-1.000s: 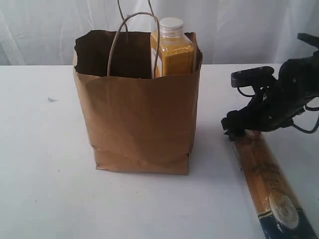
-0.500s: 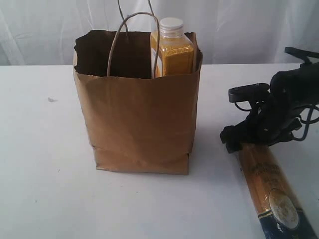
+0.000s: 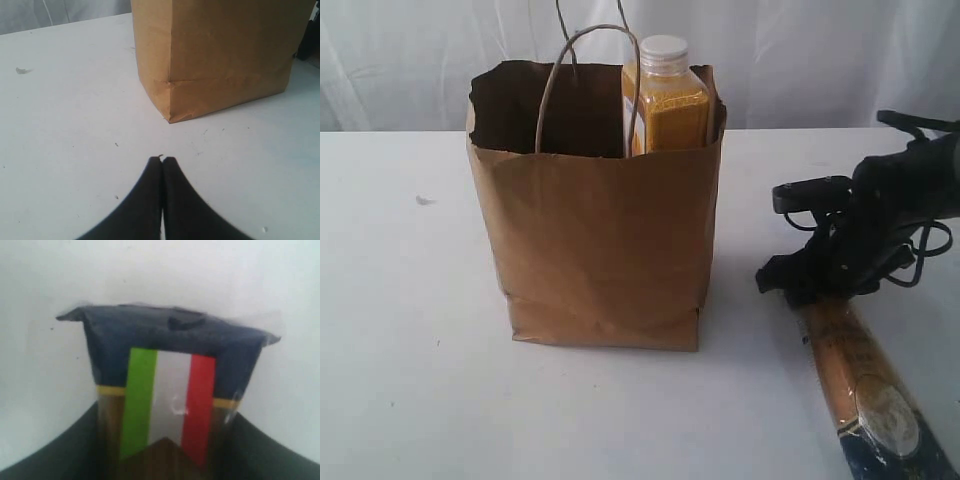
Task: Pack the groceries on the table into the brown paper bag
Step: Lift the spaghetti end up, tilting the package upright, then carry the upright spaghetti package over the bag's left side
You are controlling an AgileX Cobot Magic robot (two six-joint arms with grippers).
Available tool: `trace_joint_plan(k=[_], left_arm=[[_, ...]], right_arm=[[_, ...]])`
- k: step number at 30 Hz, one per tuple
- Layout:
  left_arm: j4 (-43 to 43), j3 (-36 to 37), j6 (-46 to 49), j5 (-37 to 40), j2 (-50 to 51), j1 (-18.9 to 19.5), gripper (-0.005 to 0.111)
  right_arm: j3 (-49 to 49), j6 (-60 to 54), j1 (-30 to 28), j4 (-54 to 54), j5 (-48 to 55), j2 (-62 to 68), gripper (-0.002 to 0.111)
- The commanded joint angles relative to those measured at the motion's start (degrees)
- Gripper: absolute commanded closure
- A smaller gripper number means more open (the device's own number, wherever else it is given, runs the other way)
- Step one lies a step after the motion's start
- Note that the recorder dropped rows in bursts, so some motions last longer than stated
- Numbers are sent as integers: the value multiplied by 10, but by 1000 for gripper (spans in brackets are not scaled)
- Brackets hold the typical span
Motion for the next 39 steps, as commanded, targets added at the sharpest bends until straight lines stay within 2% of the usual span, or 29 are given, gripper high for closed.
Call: trace_joint_plan(k=[1,3,21,25,32,39], left_arm=[[-2,2,2,-1,-3,2,107],[-2,2,2,-1,-3,2,107],[-2,2,2,-1,-3,2,107],[-2,2,2,-1,-3,2,107],[-2,2,2,-1,-3,2,107],[-2,2,2,-1,-3,2,107]], right_arm=[[4,1,-1,-10,14,5,98],[4,-1,-1,-10,13,-12,108],[4,-27,12,-10,37,-307,108],[0,-80,33,-9,34,-390,108],[-80,-119,65,-9,27,-481,108],[-206,-149,110,-6,-30,-479,108]])
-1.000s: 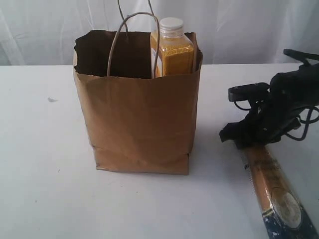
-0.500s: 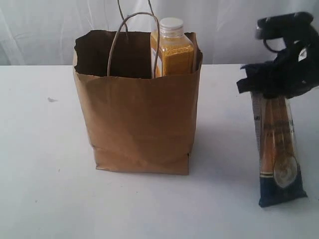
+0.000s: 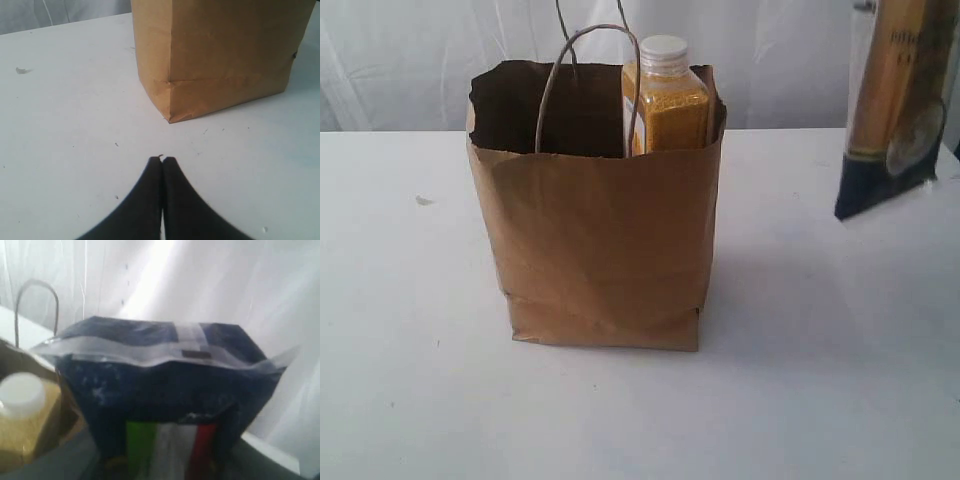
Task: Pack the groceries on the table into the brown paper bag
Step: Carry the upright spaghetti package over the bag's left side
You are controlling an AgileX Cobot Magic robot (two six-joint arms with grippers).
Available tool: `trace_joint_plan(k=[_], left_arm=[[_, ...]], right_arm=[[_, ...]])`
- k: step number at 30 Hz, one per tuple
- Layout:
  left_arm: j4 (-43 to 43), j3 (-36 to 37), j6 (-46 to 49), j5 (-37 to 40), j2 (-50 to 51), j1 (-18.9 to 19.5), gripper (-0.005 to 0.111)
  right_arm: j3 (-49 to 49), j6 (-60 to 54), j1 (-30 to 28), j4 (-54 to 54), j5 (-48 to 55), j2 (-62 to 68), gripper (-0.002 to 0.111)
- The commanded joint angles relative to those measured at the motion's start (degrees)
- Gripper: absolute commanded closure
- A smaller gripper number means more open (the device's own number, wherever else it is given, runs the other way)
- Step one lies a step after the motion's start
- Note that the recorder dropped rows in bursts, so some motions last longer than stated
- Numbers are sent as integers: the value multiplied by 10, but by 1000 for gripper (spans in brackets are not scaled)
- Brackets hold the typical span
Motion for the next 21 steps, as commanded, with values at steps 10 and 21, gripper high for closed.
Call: trace_joint_plan(k=[10,21], left_arm=[[-2,2,2,-1,-3,2,107],[-2,2,2,-1,-3,2,107]], right_arm=[[-216,-87,99,6,-116,74,108],[-334,-118,193,6,-138,184,108]])
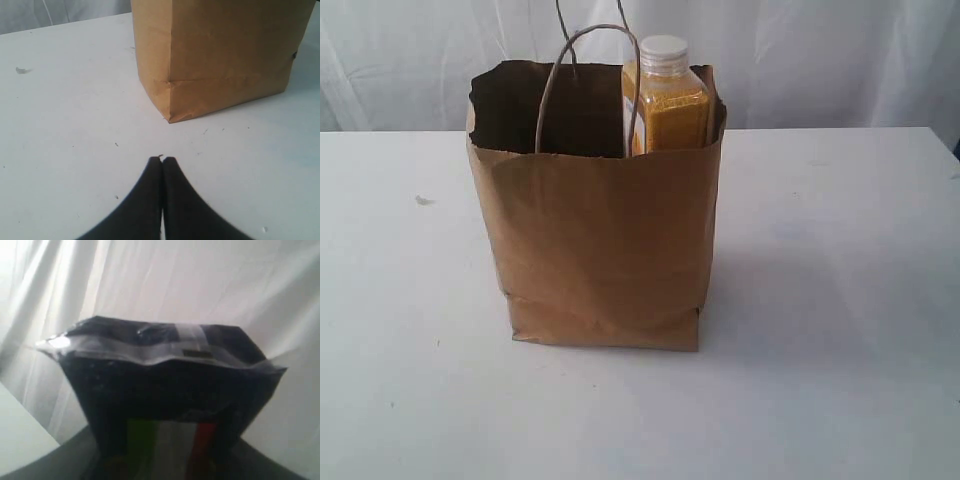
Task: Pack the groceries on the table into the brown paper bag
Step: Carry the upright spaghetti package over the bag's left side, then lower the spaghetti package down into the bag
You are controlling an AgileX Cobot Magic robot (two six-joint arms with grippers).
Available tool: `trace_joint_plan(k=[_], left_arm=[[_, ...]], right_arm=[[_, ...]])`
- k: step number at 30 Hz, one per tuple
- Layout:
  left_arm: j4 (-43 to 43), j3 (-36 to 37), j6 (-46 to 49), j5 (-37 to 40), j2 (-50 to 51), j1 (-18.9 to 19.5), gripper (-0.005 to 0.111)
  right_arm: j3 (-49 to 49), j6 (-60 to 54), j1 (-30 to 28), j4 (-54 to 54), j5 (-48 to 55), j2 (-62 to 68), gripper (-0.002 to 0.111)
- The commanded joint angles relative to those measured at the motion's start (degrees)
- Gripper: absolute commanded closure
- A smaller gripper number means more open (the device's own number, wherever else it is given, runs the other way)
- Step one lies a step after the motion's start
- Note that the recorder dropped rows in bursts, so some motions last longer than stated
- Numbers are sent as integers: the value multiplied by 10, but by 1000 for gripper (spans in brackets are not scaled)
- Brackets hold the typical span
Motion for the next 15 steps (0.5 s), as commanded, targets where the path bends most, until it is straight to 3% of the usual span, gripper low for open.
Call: trace_joint_plan(k=[1,8,15], left_arm=[[-2,2,2,-1,-3,2,107],[-2,2,2,-1,-3,2,107],[-2,2,2,-1,-3,2,107]], right_arm=[[-42,-36,36,-6,-65,30,108],[-66,-36,77,-5,-73,99,108],[-65,-34,81,33,-73,137,108]])
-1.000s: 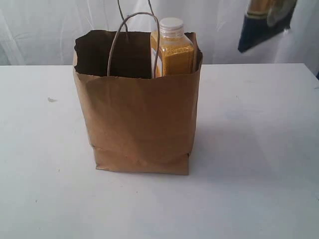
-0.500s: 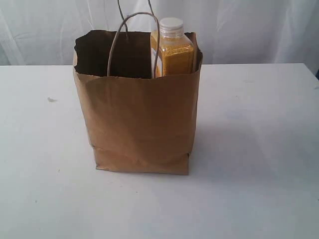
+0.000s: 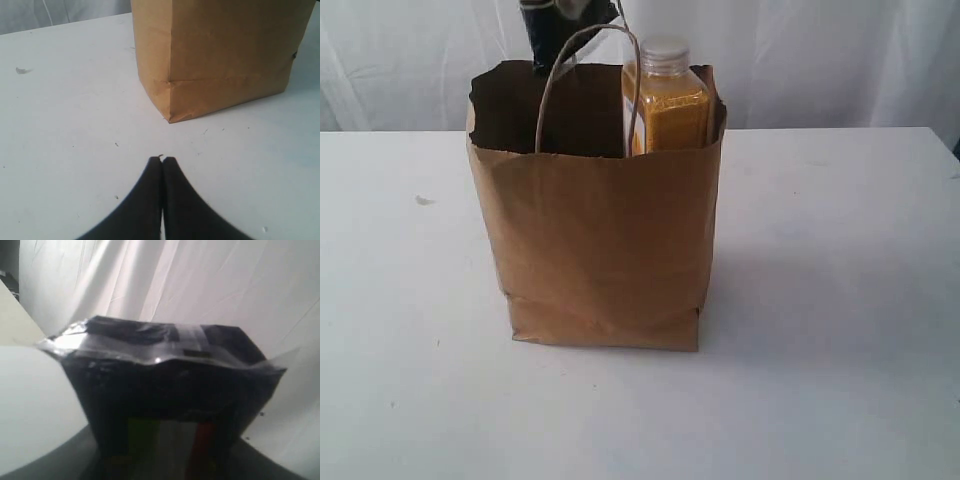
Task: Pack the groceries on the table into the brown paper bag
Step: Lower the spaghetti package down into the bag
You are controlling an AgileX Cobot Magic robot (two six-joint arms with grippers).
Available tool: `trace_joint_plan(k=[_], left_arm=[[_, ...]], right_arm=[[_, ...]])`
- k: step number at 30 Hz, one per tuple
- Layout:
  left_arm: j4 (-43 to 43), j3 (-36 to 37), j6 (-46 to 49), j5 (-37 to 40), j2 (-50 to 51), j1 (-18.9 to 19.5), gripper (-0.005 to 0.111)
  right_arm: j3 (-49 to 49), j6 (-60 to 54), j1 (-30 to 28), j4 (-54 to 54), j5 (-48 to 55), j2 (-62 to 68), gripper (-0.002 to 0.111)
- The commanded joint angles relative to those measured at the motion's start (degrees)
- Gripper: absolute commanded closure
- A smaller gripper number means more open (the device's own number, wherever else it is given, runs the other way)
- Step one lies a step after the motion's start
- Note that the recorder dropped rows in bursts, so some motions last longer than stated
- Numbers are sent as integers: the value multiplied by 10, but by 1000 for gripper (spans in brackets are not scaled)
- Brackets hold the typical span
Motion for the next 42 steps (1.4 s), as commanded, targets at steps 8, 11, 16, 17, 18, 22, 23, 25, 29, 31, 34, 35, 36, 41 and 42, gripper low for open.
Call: trace_joint_plan(k=[8,11,16,17,18,22,23,25,29,31,34,35,36,41,42], left_arm=[[-2,2,2,-1,-3,2,107],[-2,2,2,-1,-3,2,107],[-2,2,2,-1,-3,2,107],[-2,2,2,-1,-3,2,107],[-2,2,2,-1,-3,2,107],[-2,2,2,-1,-3,2,107],[-2,2,2,-1,-3,2,107],[-2,2,2,-1,-3,2,107],[-2,2,2,-1,-3,2,107],[-2,2,2,-1,-3,2,107],[-2,2,2,-1,-3,2,107],[-2,2,2,-1,-3,2,107],[-2,2,2,-1,-3,2,107],[-2,2,2,-1,-3,2,107],[-2,2,2,-1,-3,2,107]], right_arm=[[-6,77,1,39,-52,48,108],[-6,96,1,43,-37,57,108],[-4,185,1,47,30,61,108],[-3,193,1,45,43,61,108],[1,196,1,44,59,61,108],[4,223,0,28,108,63,108],[4,223,0,23,115,64,108],[4,229,0,4,126,65,108],[4,291,-10,-41,159,66,108],[4,326,-16,-63,170,69,108],[4,326,-17,-59,177,73,108],[4,326,-17,-61,177,75,108],[4,326,-19,-61,177,76,108],[4,326,-35,-79,152,91,108],[4,327,-36,-88,143,94,108]])
